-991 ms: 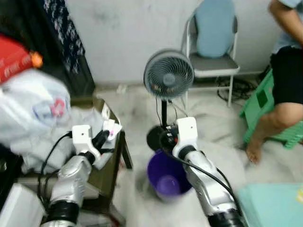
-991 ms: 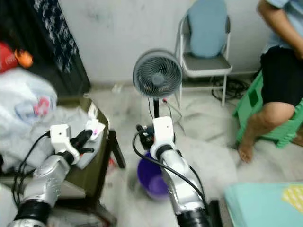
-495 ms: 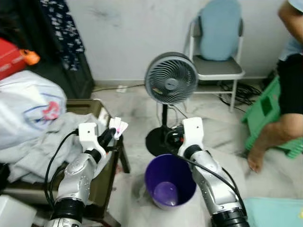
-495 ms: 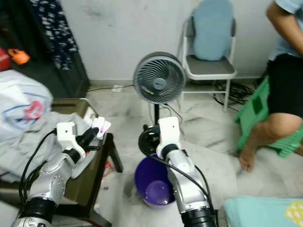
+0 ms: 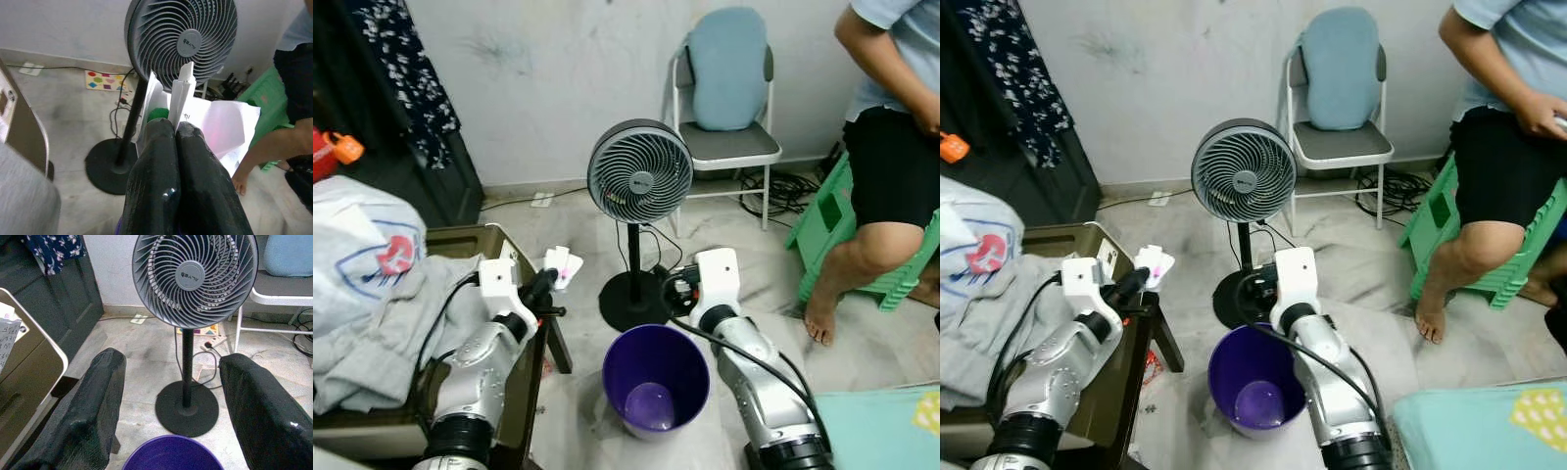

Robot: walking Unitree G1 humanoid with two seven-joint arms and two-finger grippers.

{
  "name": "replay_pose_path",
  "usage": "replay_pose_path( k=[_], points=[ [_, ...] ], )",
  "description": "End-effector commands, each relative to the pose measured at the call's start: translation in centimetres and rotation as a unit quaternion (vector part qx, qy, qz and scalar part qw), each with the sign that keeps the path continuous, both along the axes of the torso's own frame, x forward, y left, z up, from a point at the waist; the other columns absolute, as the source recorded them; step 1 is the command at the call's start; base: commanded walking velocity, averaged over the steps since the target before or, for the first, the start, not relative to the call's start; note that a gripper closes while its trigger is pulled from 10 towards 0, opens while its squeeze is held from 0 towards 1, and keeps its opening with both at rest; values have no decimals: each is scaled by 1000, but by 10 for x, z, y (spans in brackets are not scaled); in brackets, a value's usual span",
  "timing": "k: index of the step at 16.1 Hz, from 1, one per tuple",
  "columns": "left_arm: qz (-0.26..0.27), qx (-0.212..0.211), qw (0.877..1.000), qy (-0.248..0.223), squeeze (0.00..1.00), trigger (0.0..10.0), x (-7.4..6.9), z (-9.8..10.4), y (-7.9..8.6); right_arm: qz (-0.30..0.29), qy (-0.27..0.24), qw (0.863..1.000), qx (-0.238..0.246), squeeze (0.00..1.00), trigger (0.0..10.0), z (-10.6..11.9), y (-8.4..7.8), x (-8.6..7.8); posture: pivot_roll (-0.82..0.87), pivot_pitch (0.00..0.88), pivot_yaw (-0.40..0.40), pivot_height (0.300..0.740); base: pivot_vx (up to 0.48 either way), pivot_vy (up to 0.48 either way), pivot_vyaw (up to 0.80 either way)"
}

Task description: Clean up the room

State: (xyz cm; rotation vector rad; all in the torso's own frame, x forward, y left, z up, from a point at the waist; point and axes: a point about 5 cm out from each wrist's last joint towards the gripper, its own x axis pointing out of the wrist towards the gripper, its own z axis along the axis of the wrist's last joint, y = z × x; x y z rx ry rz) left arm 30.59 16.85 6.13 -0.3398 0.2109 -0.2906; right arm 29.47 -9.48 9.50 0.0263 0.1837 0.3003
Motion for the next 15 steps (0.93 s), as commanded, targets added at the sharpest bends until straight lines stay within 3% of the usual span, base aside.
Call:
replay_pose_path(
  k=[1,6,15],
  points=[
    [5,5,1000,-2,0,10000,0,2,6,8,-8,1000,8,0,10000,6,6,1,-243,0,57,740,315,0,0],
    [2,2,1000,-1,0,10000,-1,2,6,10,-6,1000,2,0,10000,5,6,1,-245,0,55,740,366,0,-736],
    [17,5,1000,22,0,10000,1,-3,7,11,-5,1000,0,0,10000,5,5,1,-249,0,52,740,32,0,0]
  ],
)
